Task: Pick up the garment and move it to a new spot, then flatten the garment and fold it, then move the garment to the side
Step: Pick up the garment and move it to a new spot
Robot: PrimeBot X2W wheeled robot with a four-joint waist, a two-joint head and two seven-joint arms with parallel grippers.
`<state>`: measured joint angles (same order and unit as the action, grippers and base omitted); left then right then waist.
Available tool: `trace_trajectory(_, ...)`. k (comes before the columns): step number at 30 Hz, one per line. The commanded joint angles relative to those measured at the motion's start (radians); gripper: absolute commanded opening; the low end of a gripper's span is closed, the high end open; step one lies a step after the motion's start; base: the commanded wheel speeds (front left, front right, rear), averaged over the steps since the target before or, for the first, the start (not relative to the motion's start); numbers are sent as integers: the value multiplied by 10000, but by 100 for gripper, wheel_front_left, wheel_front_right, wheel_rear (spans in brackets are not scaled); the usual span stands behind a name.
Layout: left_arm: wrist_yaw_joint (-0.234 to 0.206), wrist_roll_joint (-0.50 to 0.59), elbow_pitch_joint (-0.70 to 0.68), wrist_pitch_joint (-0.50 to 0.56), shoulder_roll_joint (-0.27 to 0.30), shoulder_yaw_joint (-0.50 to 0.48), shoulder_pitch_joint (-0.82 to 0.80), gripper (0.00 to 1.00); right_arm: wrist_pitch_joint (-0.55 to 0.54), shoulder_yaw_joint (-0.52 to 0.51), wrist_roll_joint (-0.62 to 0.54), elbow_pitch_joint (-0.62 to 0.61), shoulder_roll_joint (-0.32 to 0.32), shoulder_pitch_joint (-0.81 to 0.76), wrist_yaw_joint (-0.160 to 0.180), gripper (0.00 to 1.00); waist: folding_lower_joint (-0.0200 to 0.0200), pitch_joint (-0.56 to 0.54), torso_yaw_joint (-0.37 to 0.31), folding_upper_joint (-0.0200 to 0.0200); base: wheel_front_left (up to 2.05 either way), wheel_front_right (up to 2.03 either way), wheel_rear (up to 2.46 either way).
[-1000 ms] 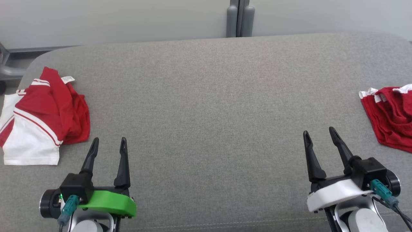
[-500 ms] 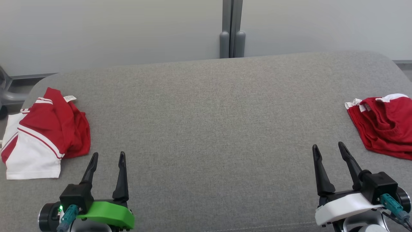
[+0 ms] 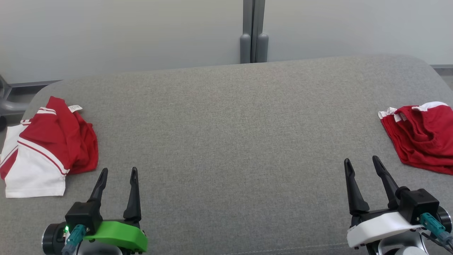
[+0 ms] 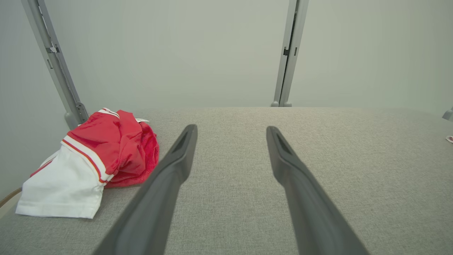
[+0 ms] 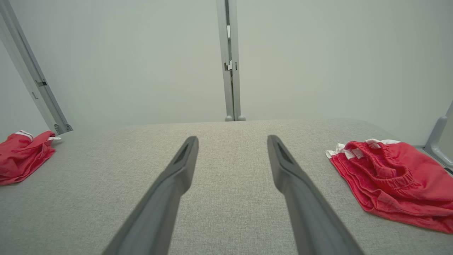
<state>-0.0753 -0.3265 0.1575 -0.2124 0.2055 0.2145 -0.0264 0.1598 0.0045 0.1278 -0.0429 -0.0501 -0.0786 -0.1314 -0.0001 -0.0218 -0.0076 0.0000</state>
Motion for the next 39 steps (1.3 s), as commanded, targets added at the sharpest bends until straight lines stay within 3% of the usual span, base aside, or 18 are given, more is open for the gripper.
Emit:
trace_trajectory(1,-51,-90,-12,1,79,-1,44,100,42,-33,46,15,-9,-60,14,100,1,8,12,0,0,0,0)
trace_trajectory(5,-17,-79,34,1,52,71,-73,100,81,-79,62,-2,-8,-139,14,100,1,15,190,0,0,0,0)
trace_trajectory(10,-29,-162,85,-85,16,16,-219,100,71,-80,110,-121,-8,-187,14,100,1,26,924,0,0,0,0)
trace_trajectory(22,-111,-321,-2,-210,84,-90,-206,100,62,462,304,-178,-11,-78,13,100,1,60,3802,0,0,0,0)
trace_trajectory(31,-273,-406,-100,-283,190,-295,-54,100,185,789,469,21,-15,51,13,100,1,29,4834,0,0,0,0)
trace_trajectory(39,-320,-453,-175,-319,201,-302,-67,100,206,884,483,121,-17,122,13,100,1,50,5024,0,0,0,0)
